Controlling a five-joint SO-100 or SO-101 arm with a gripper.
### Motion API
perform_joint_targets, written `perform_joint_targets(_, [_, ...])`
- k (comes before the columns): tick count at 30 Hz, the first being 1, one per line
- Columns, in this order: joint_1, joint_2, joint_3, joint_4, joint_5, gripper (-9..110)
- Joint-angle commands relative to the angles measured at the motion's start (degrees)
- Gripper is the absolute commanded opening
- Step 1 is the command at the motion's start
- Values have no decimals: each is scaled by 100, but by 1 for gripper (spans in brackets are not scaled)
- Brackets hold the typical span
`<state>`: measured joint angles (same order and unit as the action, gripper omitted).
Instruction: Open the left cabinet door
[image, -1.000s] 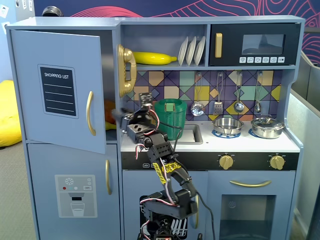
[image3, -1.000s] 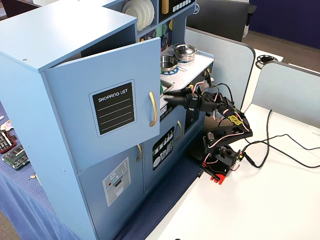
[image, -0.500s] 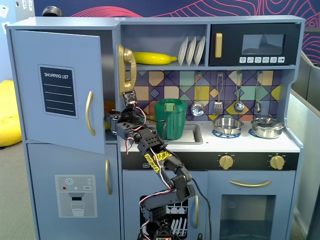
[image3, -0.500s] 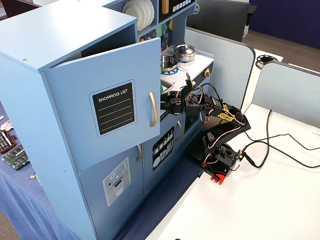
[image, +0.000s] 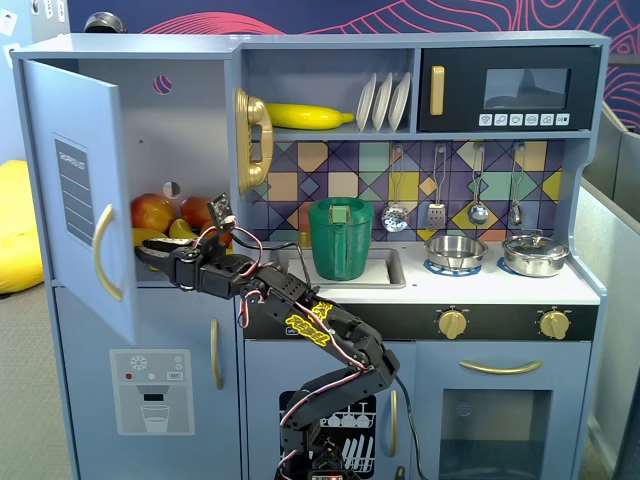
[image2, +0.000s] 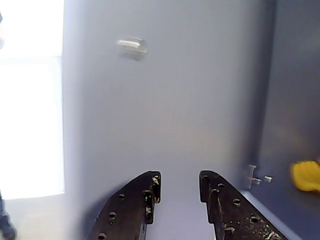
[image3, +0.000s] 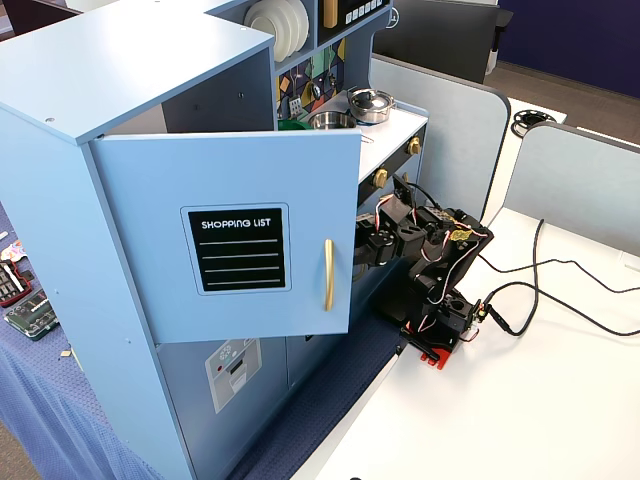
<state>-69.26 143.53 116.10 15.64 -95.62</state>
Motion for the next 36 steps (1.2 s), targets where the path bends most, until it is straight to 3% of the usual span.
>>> perform_joint_targets(1, [1169,211,237,-35,439,0])
perform_joint_targets(7, [3885,1107,1907,686,1441,0])
perform_joint_targets(14, [5563,2127,3366,2619,1705,0])
perform_joint_targets(24, [6636,3393,5115,4975,1468,0])
perform_joint_targets(30, [6794,3762,5555,5880,1749,0])
perform_joint_targets(36, [6636,3850,5563,6135,2646,0])
